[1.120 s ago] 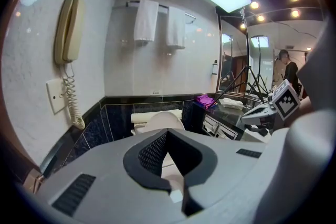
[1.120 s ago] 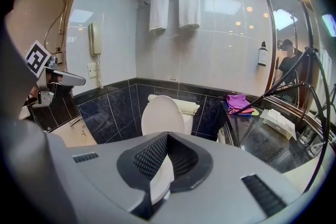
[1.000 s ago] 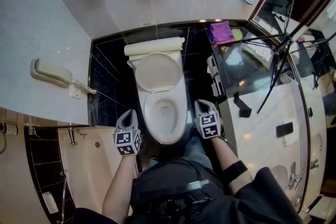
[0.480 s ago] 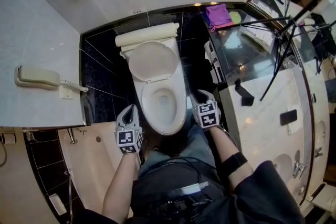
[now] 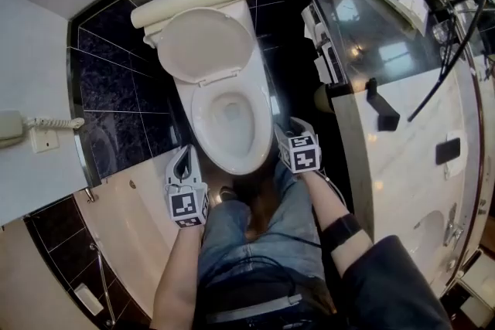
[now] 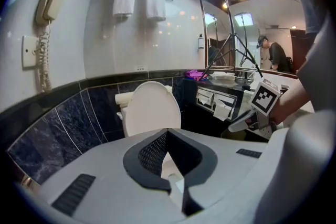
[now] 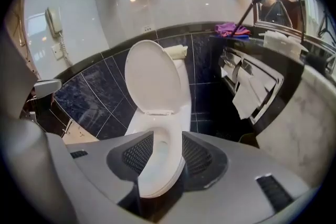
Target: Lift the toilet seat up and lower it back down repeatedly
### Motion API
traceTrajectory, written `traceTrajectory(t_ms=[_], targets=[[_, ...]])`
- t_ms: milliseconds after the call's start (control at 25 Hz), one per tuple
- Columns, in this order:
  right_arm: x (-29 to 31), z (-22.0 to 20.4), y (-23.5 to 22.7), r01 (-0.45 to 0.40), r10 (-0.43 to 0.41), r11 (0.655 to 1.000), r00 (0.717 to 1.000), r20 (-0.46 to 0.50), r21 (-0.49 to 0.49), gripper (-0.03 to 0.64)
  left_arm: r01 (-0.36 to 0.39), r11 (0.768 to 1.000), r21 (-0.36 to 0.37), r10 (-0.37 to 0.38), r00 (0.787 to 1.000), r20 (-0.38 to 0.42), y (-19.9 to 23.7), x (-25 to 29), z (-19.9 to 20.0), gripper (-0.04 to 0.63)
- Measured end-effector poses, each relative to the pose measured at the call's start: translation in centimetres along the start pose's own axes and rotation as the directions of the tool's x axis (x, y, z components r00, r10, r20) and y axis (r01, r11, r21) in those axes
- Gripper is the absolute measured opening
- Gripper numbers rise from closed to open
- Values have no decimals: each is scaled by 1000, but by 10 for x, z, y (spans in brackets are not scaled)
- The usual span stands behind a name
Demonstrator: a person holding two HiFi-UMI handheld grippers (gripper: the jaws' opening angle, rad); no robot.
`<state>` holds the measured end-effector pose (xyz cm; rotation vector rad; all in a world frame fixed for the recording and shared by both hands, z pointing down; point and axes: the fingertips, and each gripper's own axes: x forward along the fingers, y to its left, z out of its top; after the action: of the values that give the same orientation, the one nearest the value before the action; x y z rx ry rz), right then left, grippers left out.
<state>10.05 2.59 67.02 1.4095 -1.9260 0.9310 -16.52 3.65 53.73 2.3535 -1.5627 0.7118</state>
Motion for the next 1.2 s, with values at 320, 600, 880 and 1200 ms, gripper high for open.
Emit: traceTrajectory(t_ms=[320, 600, 880, 1200], targets=[[85, -131, -7, -13, 30, 989, 992, -121, 145, 189, -5, 1000, -26, 4, 999, -46, -16, 39, -85, 0], [131, -201, -9, -33, 96, 908, 987, -132, 417, 189, 10, 1000, 6, -10, 998, -56, -25, 58, -134, 0], [165, -243, -5, -36, 138, 828, 980, -142, 559, 189, 32, 999, 20, -30, 997, -76, -30, 70, -154, 0], [192, -256, -5, -73, 182, 712, 980, -83, 699, 187, 37, 999, 20, -35, 994, -106, -29, 82, -173, 0]])
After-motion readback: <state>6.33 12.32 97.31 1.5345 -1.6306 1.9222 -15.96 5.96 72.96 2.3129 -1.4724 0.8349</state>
